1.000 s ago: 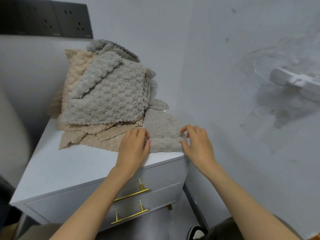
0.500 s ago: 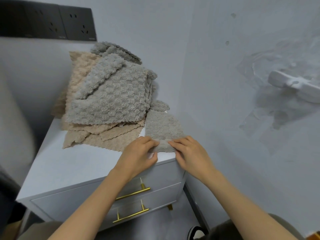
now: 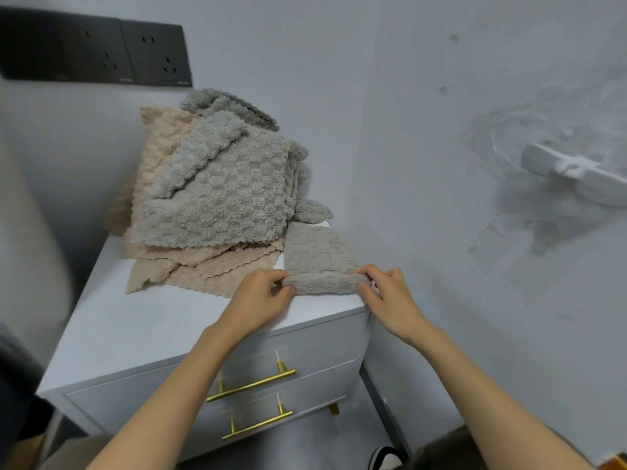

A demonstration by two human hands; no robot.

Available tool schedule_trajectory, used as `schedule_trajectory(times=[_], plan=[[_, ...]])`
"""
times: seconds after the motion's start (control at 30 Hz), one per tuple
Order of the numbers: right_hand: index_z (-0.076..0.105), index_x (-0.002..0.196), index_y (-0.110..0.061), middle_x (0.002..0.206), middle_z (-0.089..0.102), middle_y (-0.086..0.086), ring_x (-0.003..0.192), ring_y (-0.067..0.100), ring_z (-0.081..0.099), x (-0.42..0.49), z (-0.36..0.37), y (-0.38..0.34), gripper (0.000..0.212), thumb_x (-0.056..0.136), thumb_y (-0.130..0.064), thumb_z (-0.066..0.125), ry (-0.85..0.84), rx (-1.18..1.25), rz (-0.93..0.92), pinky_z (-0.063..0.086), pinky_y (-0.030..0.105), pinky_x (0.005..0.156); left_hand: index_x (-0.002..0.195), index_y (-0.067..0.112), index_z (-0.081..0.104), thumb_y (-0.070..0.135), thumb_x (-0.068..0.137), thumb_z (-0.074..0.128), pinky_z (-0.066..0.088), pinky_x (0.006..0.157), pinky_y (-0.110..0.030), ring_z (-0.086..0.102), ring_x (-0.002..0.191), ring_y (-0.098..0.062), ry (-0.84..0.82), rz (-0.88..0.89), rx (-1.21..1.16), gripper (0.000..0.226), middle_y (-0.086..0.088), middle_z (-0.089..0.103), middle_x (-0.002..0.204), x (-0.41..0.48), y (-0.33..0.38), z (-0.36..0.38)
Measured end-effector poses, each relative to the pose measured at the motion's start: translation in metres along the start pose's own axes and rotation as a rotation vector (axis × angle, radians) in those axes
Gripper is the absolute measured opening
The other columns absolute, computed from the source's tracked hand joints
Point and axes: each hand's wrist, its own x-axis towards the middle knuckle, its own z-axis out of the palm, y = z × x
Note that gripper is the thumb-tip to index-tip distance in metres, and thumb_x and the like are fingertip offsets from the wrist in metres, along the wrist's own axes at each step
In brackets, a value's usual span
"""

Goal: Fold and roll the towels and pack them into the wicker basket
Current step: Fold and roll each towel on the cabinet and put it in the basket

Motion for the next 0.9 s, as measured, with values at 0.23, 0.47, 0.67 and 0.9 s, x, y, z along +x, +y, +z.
schedule_trajectory(times=[0.23, 0.47, 0.67, 0.9], plan=[[0.060, 0.093, -0.032, 0.078, 0.067, -0.006, 0.085, 0.018, 0.060, 0.002, -0.005, -0.008, 0.009, 0.088, -0.040, 0.060, 0.008, 0.185, 0.162, 0.045, 0.037, 0.083, 0.067, 0.002, 0.060, 0.033, 0.086, 0.058, 0.026, 0.059, -0.031, 0.036, 0.051, -0.011, -0.041, -0.294, -0.100, 0.036, 0.001, 0.044, 0.053, -0.002, -0.002, -0.002], [0.057, 0.080, -0.033, 0.068, 0.064, -0.009, 0.082, 0.017, 0.061, 0.002, -0.005, -0.013, 0.011, 0.083, -0.040, 0.064, 0.115, 0.041, 0.221, 0.048, 0.034, 0.075, 0.046, 0.019, 0.036, 0.040, 0.086, 0.052, 0.025, 0.067, -0.033, 0.045, 0.084, -0.025, 0.013, -0.382, 0.126, 0.048, 0.005, 0.040, 0.051, -0.002, 0.000, 0.004], [0.060, 0.094, -0.028, 0.081, 0.053, -0.011, 0.088, 0.017, 0.049, 0.002, 0.004, -0.020, 0.009, 0.086, -0.024, 0.061, 0.280, -0.235, -0.020, 0.042, 0.033, 0.070, 0.075, 0.019, 0.058, 0.041, 0.084, 0.055, 0.032, 0.082, -0.035, 0.039, 0.101, -0.024, 0.126, -0.304, 0.292, 0.024, 0.000, 0.051, 0.094, -0.002, 0.005, 0.006], [0.069, 0.090, -0.023, 0.087, 0.066, -0.007, 0.076, 0.020, 0.055, 0.002, 0.024, -0.027, 0.019, 0.082, -0.014, 0.054, 0.331, -0.404, -0.430, 0.045, 0.030, 0.059, 0.093, 0.016, 0.066, 0.005, 0.081, 0.061, 0.044, 0.069, -0.035, 0.057, 0.085, -0.026, 0.254, 0.263, 0.356, 0.017, 0.000, 0.064, 0.092, -0.006, 0.008, 0.024]])
